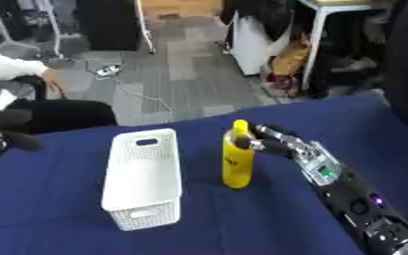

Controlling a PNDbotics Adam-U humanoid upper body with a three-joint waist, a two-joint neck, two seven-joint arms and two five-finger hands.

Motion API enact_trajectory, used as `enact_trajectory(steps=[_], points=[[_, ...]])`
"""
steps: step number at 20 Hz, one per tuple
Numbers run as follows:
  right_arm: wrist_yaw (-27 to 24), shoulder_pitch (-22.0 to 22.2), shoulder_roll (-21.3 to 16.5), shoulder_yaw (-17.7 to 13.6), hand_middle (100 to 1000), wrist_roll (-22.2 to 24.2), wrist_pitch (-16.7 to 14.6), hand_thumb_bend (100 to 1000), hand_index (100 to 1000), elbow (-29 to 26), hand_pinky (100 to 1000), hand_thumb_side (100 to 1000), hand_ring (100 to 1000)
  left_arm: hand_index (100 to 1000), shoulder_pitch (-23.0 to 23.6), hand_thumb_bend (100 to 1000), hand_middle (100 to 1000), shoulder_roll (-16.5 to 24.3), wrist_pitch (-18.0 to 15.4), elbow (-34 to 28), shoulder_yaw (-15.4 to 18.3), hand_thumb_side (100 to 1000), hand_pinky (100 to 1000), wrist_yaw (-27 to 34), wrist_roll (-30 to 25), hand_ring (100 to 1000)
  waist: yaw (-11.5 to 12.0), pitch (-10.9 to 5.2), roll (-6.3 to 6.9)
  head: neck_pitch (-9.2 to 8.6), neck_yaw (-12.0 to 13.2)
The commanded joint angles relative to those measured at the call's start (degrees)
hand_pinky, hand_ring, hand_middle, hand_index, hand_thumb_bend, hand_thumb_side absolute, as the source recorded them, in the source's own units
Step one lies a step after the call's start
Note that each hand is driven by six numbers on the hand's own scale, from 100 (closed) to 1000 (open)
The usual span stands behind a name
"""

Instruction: Pick up objects on the table and place them in the box.

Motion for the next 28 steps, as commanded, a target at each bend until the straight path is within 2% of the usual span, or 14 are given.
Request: enact_trajectory(steps=[1,8,12,13,14,17,23,27,28], points=[[-1.1,-2.1,-0.4,-0.6,926,0.6,1.0,1000,866,0.1,1000,776,848,870,-1.0,267,908,0.3,-0.2,-0.8,0.1,749,664,0.4,-0.2,793,0.2,-0.62,0.01,-1.06,-0.7],[-0.8,-2.0,0.6,-0.5,939,2.0,1.6,1000,874,0.8,1000,732,863,870,-1.3,268,908,0.2,-0.1,-0.8,0.2,748,666,0.5,-0.3,794,0.4,-0.49,0.01,-1.42,-0.6],[0.9,-1.8,1.1,-0.4,944,1.9,1.5,1000,876,0.7,1000,715,866,870,-1.4,268,908,0.2,-0.2,-0.8,0.2,748,666,0.6,-0.3,794,0.5,-0.48,0.00,-1.46,-0.2],[1.4,-1.8,1.2,-0.3,943,1.8,1.4,1000,876,0.6,1000,740,866,870,-1.4,268,908,0.2,-0.2,-0.8,0.2,748,666,0.7,-0.3,794,0.5,-0.48,-0.01,-1.46,-0.2],[1.9,-1.7,1.2,-0.3,945,1.7,1.3,1000,877,0.6,1000,709,867,870,-1.4,268,908,0.2,-0.2,-0.8,0.2,748,666,0.7,-0.3,794,0.5,-0.48,-0.02,-1.46,-0.1],[3.4,-1.6,1.5,-0.2,945,1.2,0.8,1000,877,0.4,1000,698,865,870,-1.5,268,908,0.2,-0.2,-0.8,0.2,748,666,0.7,-0.3,794,0.6,-0.46,-0.03,-1.50,0.0],[7.3,-1.5,2.0,-0.4,931,-2.2,0.0,986,874,0.4,1000,676,852,871,-1.6,268,908,0.1,-0.2,-0.8,0.2,748,666,0.8,-0.4,794,0.7,-0.42,-0.02,-1.56,0.2],[8.9,-1.3,2.4,-0.7,889,-5.8,-0.2,951,847,0.5,999,647,787,870,-1.7,269,908,0.1,-0.2,-0.8,0.2,747,667,0.8,-0.4,795,0.7,-0.38,-0.02,-1.66,0.3],[9.2,-1.2,2.6,-0.8,880,-7.0,-0.2,943,838,0.5,970,642,773,871,-1.7,269,908,0.1,-0.2,-0.8,0.2,746,667,0.8,-0.4,795,0.8,-0.37,-0.01,-1.69,0.3]])
